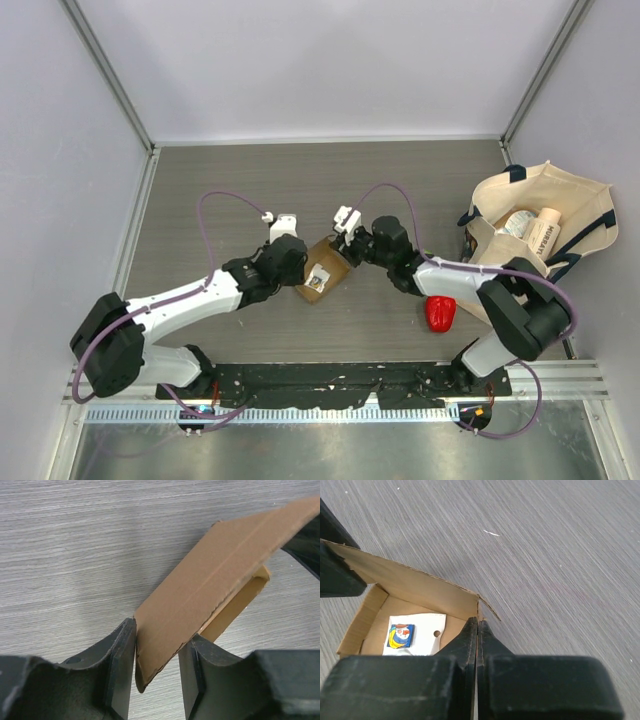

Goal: Fold the paper box

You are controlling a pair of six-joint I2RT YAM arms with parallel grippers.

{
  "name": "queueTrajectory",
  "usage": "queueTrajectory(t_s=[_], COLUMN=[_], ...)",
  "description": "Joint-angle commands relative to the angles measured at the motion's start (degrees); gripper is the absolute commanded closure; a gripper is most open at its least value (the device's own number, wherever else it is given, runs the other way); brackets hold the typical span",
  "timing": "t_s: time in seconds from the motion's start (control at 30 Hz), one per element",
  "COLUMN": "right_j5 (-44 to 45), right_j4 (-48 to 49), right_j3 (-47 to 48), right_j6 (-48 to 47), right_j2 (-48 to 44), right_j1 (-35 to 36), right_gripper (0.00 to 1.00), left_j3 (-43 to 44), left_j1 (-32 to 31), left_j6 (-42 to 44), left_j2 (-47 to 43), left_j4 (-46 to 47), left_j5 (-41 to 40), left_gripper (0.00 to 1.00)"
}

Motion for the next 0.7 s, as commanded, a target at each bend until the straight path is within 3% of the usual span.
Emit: queueTrajectory(t_s=[0.0,0.07,0.23,0.67], right_j5=[11.0,15.7,20.6,23.1], right_j4=[7.6,7.9,7.5,8.7], right_j3=[-4.1,-5.2,-8.3,-11.5], right_j6=[6.0,7.5,8.5,11.9], right_j2=[-6.4,-7.4,-10.5,-13.2], right_j1=[2.8,4.0,5.0,5.4], right_gripper=[0.99,1.00,0.99,1.00], left_j3=[3.6,4.0,4.3,6.6], left_j1=[-0.1,-0.1,0.2,1.2], left_j6=[0.8,0.8,1.4,1.8], left_j2=[0.7,1.2,1.1,4.9], left_j4=[-0.1,-0.5,-0.8,-1.4], left_j5=[-2.9,-3.0,-2.8,-0.9], left_gripper=[0.57,0.51,0.49,0.77])
